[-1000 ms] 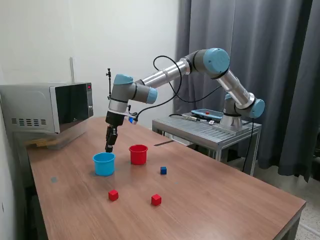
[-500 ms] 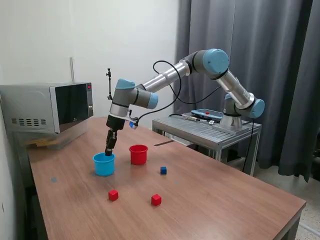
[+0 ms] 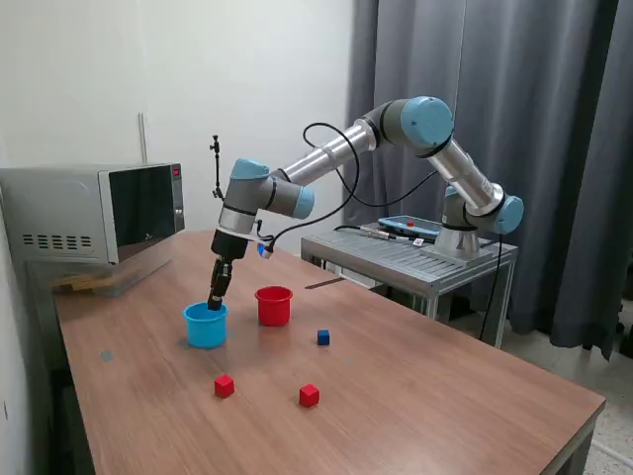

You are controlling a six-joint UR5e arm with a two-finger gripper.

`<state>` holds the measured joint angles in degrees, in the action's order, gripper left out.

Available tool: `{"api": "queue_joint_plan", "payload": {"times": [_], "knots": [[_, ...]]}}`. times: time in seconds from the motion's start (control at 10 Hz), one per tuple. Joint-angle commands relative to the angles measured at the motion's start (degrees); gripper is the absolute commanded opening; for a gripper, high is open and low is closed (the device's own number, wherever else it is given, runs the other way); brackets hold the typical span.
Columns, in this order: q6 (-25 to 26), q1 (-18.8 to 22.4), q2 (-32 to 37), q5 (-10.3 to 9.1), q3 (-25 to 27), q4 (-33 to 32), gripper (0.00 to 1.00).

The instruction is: Place red objects in the red bin, and blue objects in the blue bin.

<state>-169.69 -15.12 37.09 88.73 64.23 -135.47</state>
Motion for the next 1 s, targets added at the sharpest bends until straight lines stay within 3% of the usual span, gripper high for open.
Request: {"api": "queue_joint_plan", "payload": {"times": [0.0, 0.9], "knots": [[1.11, 0.00, 0.00, 1.08, 0.02, -0.23, 1.00], [0.94, 0.09, 0.26, 1.18, -0.68, -0.06, 1.00]]}}
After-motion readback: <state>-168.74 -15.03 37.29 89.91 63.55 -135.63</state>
